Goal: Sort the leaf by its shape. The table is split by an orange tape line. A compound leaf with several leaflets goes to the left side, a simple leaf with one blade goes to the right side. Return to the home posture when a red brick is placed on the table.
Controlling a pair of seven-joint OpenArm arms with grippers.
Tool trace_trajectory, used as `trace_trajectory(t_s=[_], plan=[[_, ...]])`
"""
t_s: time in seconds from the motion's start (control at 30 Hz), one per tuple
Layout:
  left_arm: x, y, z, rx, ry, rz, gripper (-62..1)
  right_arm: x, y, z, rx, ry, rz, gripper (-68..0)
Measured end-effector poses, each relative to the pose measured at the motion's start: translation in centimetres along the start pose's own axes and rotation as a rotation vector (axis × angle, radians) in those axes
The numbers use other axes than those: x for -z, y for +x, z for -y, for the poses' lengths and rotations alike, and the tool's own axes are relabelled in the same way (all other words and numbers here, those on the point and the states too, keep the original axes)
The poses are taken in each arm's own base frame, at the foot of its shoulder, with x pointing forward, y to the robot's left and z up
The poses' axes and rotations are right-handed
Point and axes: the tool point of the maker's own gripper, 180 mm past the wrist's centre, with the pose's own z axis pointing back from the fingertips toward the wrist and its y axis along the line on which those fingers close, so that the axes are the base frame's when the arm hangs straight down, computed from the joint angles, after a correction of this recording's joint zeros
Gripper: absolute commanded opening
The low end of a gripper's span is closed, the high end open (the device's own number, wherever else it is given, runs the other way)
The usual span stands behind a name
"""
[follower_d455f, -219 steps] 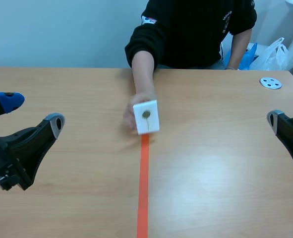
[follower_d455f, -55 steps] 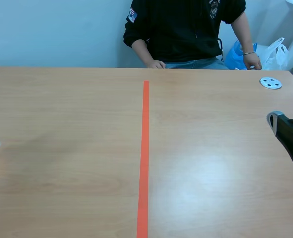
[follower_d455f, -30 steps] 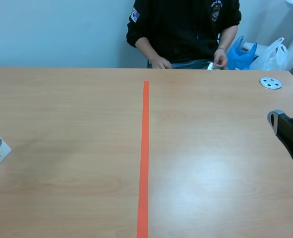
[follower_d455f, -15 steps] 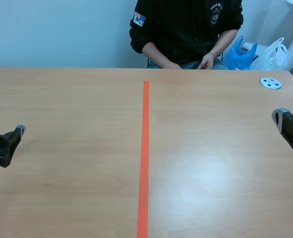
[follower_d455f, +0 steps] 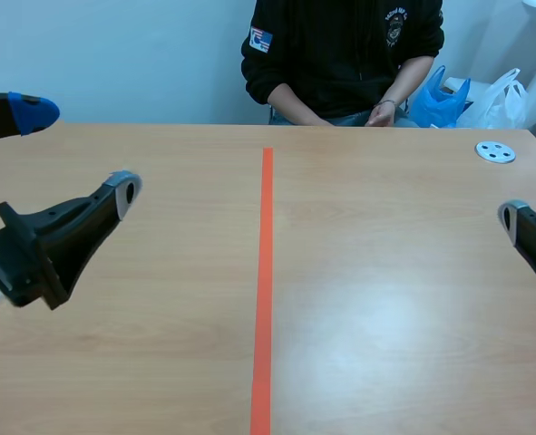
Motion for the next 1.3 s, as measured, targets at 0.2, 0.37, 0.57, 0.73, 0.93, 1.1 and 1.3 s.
trace_trajectory(t_s=[0.2, 0.37, 0.57, 0.73, 0.93, 1.1, 1.3], plan=[[-0.1, 0.9, 1.5, -0.042, -0.008, 0.022, 1.4, 0.0, 0.0, 0.0, 0.0, 0.0, 0.0, -17.6], [-0.1, 0.0, 1.4, -0.055, 0.009, -0.018, 1.4, 0.0, 0.0, 0.0, 0.0, 0.0, 0.0, -17.6], [-0.2, -0.5, 1.4, -0.057, 0.01, -0.038, 1.4, 0.0, 0.1, 0.0, -0.001, -0.001, 0.002, -17.6], [-0.2, -1.0, 1.5, -0.059, 0.01, -0.066, 1.4, 0.3, 0.6, 0.3, -0.007, -0.006, 0.022, -17.6], [-0.4, -1.9, 1.6, -0.039, 0.003, -0.109, 1.4, 0.3, 0.7, 0.3, -0.007, -0.006, 0.024, -17.6], [-0.4, -1.9, 1.3, -0.035, 0.023, -0.11, 1.4, 0.3, 0.7, 0.3, -0.007, -0.006, 0.024, -17.6], [-0.4, -1.9, 1.1, -0.033, 0.03, -0.11, 1.4, 0.3, 0.7, 0.3, -0.007, -0.006, 0.024, -17.6]])
